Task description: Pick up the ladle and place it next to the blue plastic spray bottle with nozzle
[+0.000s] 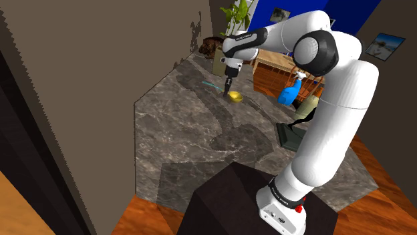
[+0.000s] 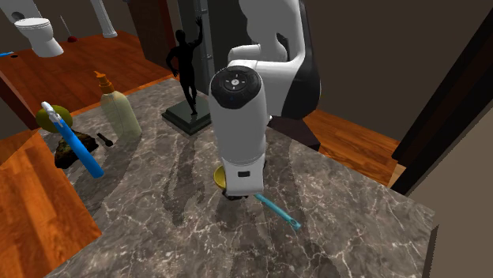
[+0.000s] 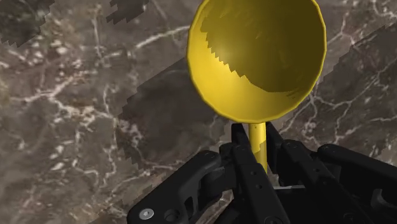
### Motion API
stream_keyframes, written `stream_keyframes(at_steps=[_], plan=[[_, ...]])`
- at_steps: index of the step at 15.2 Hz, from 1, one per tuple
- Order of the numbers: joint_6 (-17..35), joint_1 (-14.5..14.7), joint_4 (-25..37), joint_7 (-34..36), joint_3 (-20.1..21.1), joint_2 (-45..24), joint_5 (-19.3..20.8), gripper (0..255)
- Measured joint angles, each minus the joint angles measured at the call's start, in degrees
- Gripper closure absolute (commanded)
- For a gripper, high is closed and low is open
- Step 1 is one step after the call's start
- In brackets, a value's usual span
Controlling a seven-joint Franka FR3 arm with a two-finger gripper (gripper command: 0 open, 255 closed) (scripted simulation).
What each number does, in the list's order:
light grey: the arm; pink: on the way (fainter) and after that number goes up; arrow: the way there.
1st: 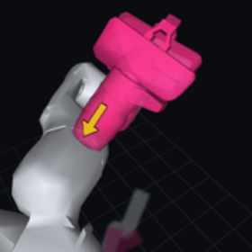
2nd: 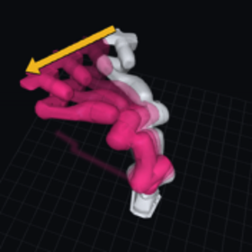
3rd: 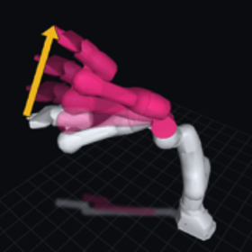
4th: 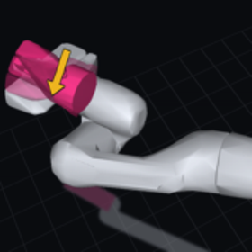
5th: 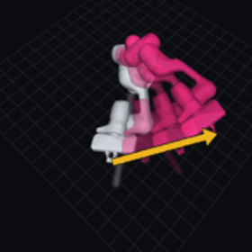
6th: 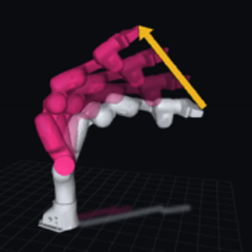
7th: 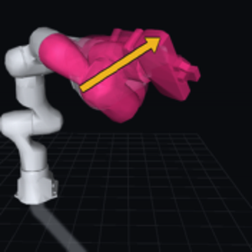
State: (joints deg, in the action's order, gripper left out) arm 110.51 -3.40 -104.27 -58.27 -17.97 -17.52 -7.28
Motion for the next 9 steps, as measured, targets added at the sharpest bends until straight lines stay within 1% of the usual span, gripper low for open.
stream_keyframes(at_steps=[9], plan=[[-5.96,0.09,3.59,0.64,-0.36,2.51,0.99,255]])
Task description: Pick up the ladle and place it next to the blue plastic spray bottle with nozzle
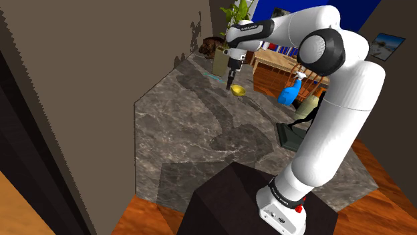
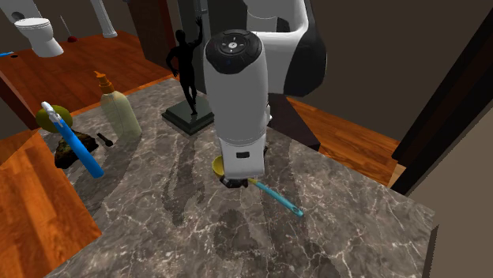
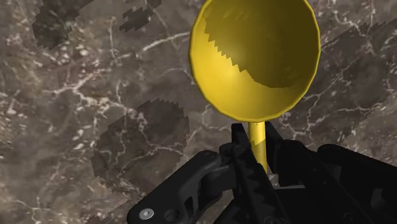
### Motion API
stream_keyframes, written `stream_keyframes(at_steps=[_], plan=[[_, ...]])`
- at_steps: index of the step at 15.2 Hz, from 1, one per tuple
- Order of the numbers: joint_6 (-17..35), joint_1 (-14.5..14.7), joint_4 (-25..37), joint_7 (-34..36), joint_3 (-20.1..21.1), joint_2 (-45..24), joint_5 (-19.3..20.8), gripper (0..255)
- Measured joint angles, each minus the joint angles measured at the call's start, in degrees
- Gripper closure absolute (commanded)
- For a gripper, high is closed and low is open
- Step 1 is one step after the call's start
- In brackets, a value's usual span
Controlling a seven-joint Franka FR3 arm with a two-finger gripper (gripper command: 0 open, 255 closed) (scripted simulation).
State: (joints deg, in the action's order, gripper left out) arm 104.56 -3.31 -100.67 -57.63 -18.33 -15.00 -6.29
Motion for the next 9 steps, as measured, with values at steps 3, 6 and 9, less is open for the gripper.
stream_keyframes(at_steps=[3,6,9], plan=[[-2.12,0.09,1.41,0.32,-0.05,0.76,0.28,255],[-4.26,0.06,3.36,0.48,-0.09,0.97,0.4,255],[-6.32,0.03,4.86,0.59,-0.18,1.56,0.62,255]])
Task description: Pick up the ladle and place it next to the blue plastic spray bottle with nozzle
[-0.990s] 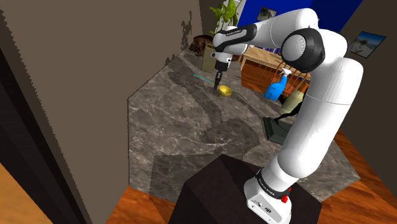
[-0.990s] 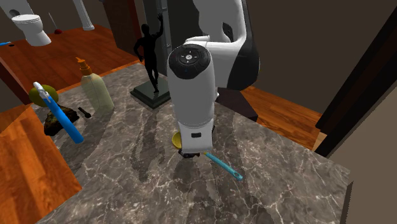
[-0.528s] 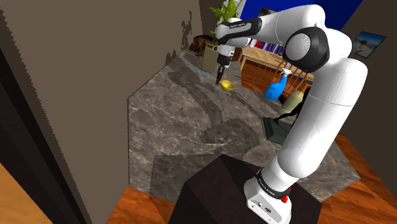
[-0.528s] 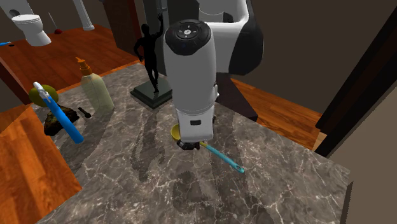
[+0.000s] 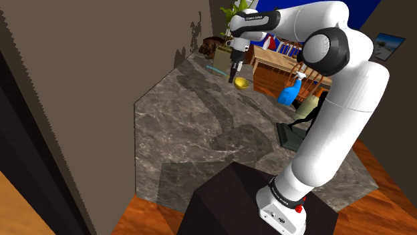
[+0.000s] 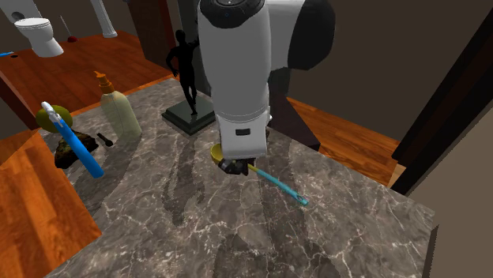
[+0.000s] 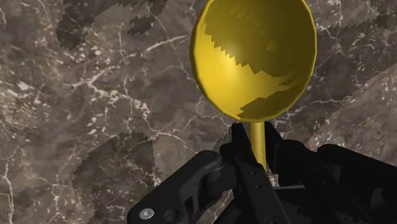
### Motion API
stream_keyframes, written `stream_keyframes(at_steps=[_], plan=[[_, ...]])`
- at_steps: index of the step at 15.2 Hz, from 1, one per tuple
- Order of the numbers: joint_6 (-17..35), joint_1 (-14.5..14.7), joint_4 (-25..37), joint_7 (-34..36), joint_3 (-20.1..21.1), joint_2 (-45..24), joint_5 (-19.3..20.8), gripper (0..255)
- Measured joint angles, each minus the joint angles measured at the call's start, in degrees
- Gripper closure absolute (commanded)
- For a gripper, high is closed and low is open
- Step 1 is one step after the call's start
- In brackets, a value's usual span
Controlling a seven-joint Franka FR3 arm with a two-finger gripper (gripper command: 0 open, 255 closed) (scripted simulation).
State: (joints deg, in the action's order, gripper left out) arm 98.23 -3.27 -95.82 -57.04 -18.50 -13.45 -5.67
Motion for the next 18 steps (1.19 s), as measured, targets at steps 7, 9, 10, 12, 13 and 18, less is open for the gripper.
stream_keyframes(at_steps=[7,9,10,12,13,18], plan=[[-5.36,-0.03,4.87,0.45,-0.06,0.55,0.23,255],[-6.88,-0.15,6.22,0.39,-0.15,0.71,0.3,255],[-7.83,-0.24,7.25,0.33,-0.2,0.63,0.3,255],[-9.18,-0.27,8.76,0.44,-0.2,0.48,0.26,255],[-9.97,-0.3,9.66,0.49,-0.2,0.36,0.22,255],[-14.26,-0.63,14.63,0.52,-0.29,-0.34,0.02,255]])
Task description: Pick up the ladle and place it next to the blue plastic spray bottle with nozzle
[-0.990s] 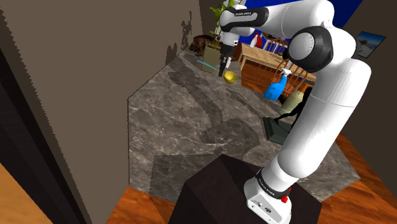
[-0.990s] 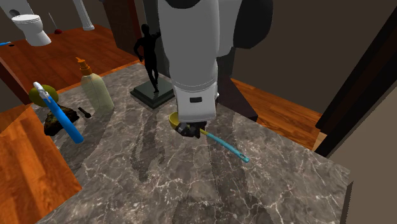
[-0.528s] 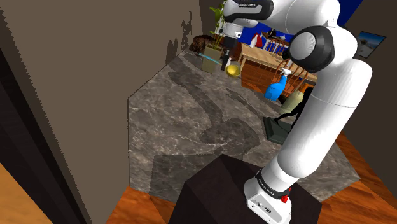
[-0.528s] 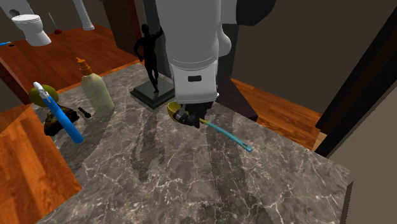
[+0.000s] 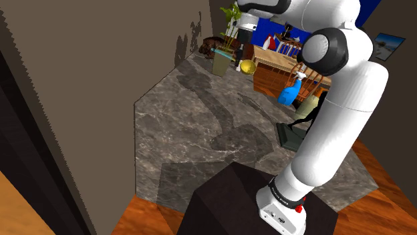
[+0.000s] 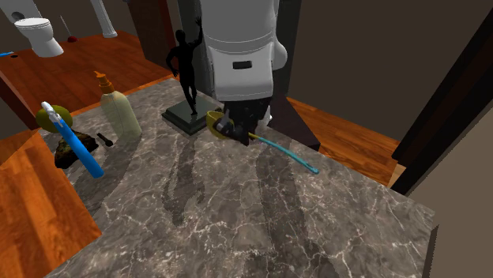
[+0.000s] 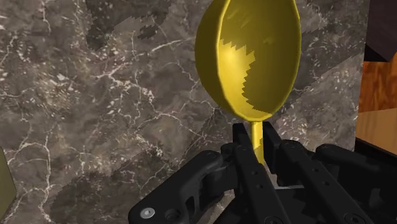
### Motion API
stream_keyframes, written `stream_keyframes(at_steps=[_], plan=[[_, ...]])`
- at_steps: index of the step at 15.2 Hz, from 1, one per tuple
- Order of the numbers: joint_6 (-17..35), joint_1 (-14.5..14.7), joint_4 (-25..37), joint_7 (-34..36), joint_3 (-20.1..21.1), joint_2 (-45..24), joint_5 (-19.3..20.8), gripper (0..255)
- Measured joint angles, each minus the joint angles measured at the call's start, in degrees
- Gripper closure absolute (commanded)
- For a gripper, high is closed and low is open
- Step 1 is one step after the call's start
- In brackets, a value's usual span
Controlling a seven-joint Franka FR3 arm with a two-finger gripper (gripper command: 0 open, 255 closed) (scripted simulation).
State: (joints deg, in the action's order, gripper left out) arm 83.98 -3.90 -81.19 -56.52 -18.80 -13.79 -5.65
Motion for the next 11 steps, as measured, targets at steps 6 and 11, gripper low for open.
stream_keyframes(at_steps=[6,11], plan=[[-5.11,-0.48,6.17,0.0,-0.11,-1.12,-0.36,255],[-9.8,-1.16,12.45,-0.11,-0.22,-2.78,-0.92,255]])
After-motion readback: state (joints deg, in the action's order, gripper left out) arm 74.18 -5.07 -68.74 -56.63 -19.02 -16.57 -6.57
